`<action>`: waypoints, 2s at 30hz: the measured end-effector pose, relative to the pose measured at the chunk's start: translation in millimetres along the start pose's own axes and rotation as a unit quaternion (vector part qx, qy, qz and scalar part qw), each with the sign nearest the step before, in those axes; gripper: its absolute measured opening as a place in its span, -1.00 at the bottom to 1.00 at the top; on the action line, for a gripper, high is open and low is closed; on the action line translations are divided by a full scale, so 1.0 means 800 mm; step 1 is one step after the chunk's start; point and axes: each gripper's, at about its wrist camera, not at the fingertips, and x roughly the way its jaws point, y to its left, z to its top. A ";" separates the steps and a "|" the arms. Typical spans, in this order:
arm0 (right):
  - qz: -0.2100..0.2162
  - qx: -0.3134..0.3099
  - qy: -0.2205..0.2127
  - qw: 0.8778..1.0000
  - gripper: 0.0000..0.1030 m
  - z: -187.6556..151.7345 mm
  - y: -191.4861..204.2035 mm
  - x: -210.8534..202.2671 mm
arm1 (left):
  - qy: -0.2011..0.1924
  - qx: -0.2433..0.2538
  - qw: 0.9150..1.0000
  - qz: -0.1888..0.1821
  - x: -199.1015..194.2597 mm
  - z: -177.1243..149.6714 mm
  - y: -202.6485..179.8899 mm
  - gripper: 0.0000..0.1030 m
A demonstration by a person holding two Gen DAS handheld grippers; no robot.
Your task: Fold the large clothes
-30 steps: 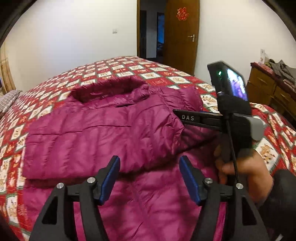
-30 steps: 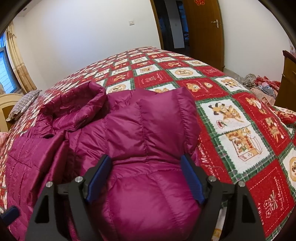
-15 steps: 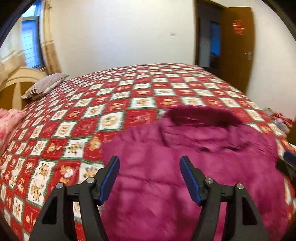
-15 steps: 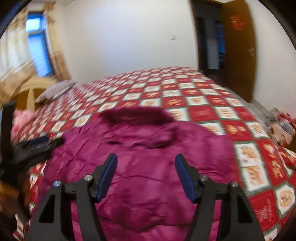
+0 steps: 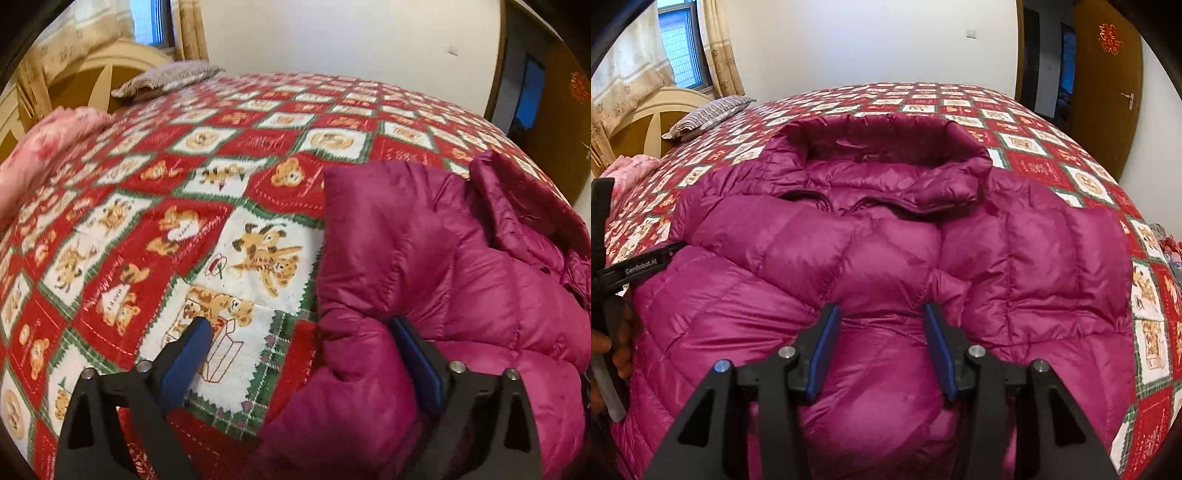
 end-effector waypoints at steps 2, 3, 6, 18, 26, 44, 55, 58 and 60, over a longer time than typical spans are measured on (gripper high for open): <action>-0.001 0.001 0.000 1.000 0.03 -0.001 0.000 -0.002 | 0.000 0.003 1.000 0.002 0.000 0.002 -0.002 0.94; -0.002 0.002 0.001 1.000 0.05 -0.001 0.000 -0.004 | -0.003 0.003 1.000 -0.003 -0.005 0.003 -0.001 0.94; 0.000 0.004 0.007 1.000 0.25 0.001 -0.006 -0.014 | -0.018 0.015 0.999 -0.027 -0.032 0.007 0.003 0.94; -0.005 0.137 -0.010 0.990 0.30 0.118 -0.101 -0.012 | -0.038 0.098 0.987 -0.122 -0.036 0.137 -0.095 0.94; -0.007 0.165 0.055 0.985 -0.59 0.126 -0.111 0.064 | 0.055 0.064 0.987 -0.136 0.051 0.137 -0.147 0.91; -0.009 0.143 0.038 0.989 -0.42 0.080 -0.135 0.036 | 0.003 0.077 0.982 -0.171 0.049 0.079 -0.122 -0.79; -0.093 0.165 -0.105 0.976 0.04 0.155 -0.078 -0.031 | -0.016 0.122 0.985 -0.119 0.043 0.075 -0.139 -0.75; -0.063 0.128 -0.024 0.989 -0.38 0.160 -0.058 0.036 | -0.007 0.123 0.983 -0.134 0.027 0.078 -0.131 -0.73; -0.057 0.115 0.038 0.991 -0.38 0.139 -0.061 0.082 | -0.009 0.118 0.981 -0.155 0.005 0.079 -0.120 -0.73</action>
